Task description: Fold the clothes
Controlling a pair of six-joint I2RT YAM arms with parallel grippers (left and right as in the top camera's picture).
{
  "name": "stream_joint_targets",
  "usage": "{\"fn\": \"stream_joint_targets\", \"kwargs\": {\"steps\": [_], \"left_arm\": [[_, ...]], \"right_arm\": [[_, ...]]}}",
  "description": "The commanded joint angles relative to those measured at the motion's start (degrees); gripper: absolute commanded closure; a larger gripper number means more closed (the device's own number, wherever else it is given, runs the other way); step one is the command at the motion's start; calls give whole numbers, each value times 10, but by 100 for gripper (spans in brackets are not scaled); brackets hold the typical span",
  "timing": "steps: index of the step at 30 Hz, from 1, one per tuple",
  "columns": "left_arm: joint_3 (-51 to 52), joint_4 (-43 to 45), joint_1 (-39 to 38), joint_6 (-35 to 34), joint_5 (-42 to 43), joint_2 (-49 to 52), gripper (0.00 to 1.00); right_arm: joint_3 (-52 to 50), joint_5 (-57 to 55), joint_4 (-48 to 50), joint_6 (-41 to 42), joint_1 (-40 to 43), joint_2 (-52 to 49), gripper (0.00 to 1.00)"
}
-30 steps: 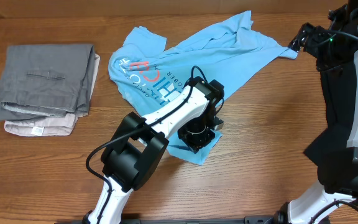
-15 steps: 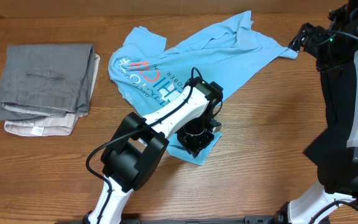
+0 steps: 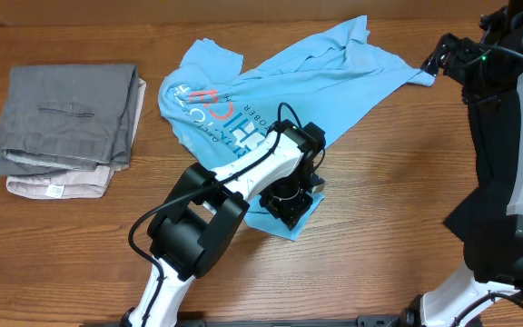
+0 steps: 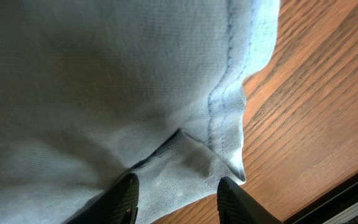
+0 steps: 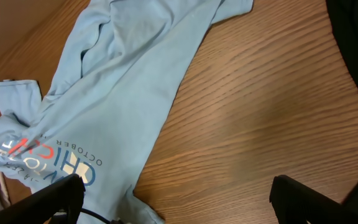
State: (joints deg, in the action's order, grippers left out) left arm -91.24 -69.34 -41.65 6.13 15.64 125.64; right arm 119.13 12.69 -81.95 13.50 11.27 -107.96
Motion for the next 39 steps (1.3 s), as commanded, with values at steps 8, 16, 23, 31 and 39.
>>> {"fn": "stream_joint_targets", "kwargs": {"steps": [8,16,23,31,39], "left_arm": [[-42,72,-16,-126,-6,-2,56],[-42,138,-80,-226,-81,-2,55],[-41,128,-114,-311,-216,-2,50],[-41,124,-112,-336,-256,-2,53],[-33,111,-113,-334,-261,-2,51]], "right_arm": [[2,2,2,0,0,2,0],[2,2,2,0,0,2,0],[2,2,2,0,0,2,0],[2,2,2,1,0,2,0],[2,2,2,0,0,2,0]]}}
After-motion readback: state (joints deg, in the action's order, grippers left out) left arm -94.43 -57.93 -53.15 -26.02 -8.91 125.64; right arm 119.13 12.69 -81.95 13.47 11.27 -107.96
